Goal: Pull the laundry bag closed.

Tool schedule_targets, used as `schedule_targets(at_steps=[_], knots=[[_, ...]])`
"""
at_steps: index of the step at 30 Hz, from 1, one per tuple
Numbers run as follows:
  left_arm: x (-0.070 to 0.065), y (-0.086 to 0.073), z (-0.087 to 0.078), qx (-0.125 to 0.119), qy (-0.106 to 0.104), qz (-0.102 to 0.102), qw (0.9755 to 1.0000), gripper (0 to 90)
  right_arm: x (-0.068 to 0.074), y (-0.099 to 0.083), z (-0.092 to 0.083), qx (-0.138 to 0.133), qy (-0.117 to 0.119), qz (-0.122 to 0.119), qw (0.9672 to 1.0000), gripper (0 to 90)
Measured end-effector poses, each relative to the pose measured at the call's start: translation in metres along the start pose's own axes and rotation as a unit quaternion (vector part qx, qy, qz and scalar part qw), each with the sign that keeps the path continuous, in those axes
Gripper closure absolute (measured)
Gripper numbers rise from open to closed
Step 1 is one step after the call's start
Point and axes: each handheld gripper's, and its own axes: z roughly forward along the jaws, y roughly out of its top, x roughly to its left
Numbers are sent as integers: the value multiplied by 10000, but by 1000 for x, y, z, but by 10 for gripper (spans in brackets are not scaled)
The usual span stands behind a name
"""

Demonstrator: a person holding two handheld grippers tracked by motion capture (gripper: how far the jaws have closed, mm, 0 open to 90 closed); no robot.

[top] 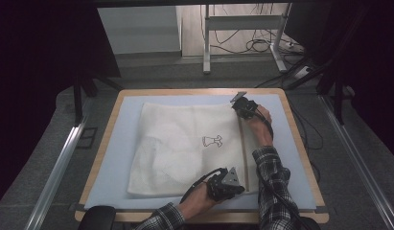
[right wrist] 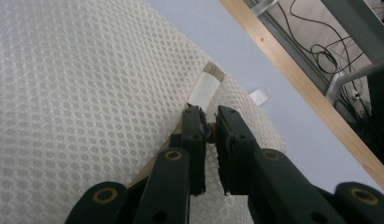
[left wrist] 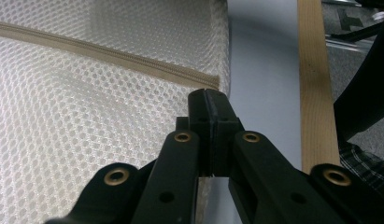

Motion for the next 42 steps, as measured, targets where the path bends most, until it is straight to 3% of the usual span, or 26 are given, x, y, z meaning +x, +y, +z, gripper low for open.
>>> schedule_targets(at_steps=[8,15,26,32,37,40,42], knots=[[1,0,0,-16,-22,-33,10000,899,0,6,5,112,-52,81,9999,806],[0,0,0,-5,15,-3,10000,899,-2,6,5,155,70,559,9983,795],[-3,5,0,86,109,1,9999,895,-6,1,2,21,307,982,9947,731],[-3,10,-3,-21,41,-87,10000,760,-8,-3,-3,-133,507,1161,9919,652],[-8,12,1,29,88,-14,10000,554,-6,-7,-9,-307,618,1261,9896,595],[-9,13,3,47,91,6,9999,479,-5,-9,-12,-387,685,1315,9882,572],[-9,13,2,72,108,34,9999,442,-4,-12,-13,-432,810,1420,9856,508]])
